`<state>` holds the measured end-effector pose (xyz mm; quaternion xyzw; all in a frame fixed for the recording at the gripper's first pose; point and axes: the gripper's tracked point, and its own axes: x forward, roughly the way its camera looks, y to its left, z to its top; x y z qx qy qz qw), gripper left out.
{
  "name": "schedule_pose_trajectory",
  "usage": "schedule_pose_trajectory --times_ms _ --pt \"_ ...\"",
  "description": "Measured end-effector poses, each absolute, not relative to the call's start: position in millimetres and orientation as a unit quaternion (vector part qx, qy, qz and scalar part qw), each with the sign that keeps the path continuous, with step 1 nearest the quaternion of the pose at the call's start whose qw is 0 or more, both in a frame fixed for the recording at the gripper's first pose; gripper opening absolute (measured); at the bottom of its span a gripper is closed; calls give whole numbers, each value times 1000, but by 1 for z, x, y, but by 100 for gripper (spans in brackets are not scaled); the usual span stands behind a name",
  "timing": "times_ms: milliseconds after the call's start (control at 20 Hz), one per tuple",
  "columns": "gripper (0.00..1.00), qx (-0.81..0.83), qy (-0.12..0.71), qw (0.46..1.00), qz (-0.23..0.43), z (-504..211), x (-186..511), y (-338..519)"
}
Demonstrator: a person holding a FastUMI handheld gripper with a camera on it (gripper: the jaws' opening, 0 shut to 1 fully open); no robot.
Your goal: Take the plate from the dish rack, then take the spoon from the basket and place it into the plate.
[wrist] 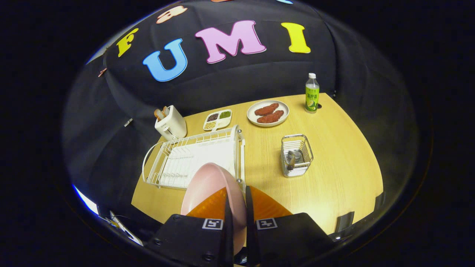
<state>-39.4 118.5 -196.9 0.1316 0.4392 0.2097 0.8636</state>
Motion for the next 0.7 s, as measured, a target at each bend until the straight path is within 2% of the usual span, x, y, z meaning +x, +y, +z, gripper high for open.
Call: schedule_pose_trajectory --times_ms 250,700 --pt "18 131 468 844 228 -248 -44 68" --pt "19 125 510 803 282 -345 -35 55"
